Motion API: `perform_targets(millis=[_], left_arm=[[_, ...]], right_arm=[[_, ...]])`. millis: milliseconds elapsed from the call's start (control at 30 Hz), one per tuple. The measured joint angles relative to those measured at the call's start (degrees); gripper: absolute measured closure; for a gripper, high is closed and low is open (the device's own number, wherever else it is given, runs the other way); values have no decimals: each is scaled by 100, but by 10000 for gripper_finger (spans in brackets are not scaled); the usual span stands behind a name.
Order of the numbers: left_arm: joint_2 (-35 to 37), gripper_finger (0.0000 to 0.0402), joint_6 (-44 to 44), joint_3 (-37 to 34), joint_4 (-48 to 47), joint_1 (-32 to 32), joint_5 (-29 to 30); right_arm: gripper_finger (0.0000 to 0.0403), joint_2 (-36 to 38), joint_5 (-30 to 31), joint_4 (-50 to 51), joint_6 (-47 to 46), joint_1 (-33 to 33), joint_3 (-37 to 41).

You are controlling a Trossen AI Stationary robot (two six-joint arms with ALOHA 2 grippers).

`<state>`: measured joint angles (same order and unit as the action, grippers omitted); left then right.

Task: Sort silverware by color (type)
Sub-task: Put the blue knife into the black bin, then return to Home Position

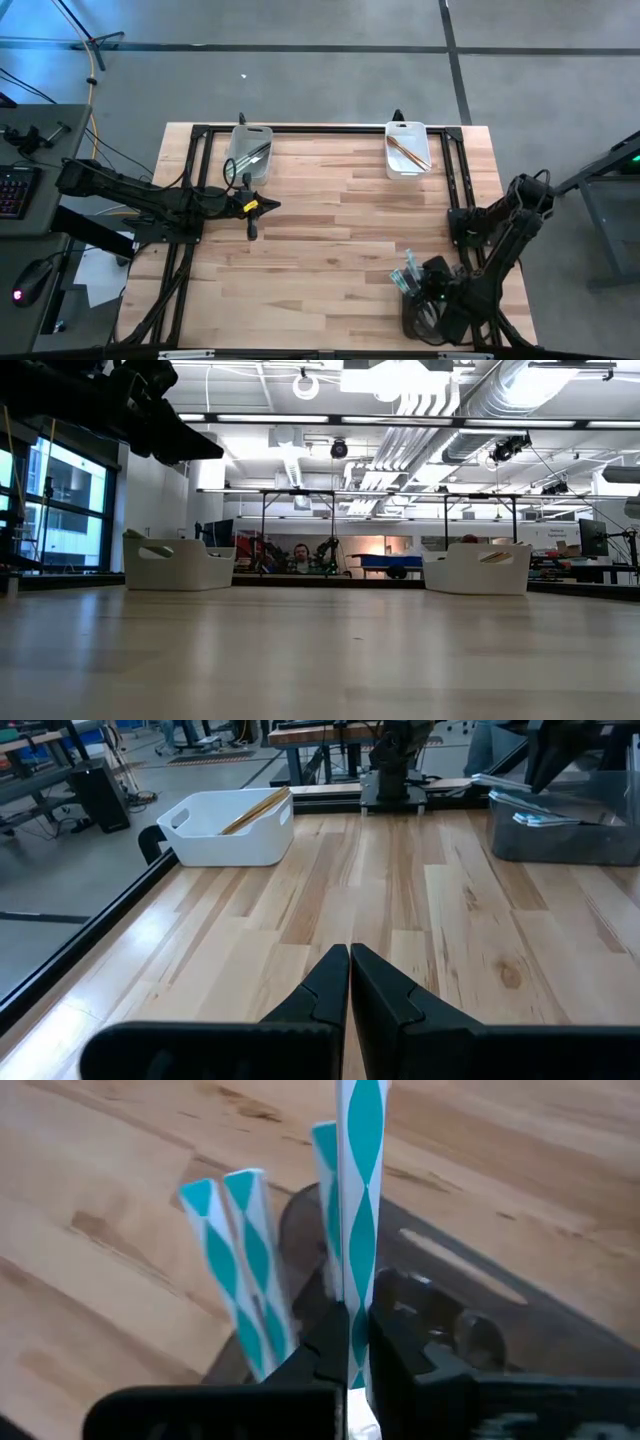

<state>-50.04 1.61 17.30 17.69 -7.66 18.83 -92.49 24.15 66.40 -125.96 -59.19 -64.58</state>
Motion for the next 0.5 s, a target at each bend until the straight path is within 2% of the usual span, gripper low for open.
perform_targets(millis=[267,500], left_arm=[[0,396,11,0,-9,0,2],[0,396,-118,0,-46,0,0]], right_arm=[[386,0,-117,-38,380,-12,82],[322,0,-472,30,752,-10,48]])
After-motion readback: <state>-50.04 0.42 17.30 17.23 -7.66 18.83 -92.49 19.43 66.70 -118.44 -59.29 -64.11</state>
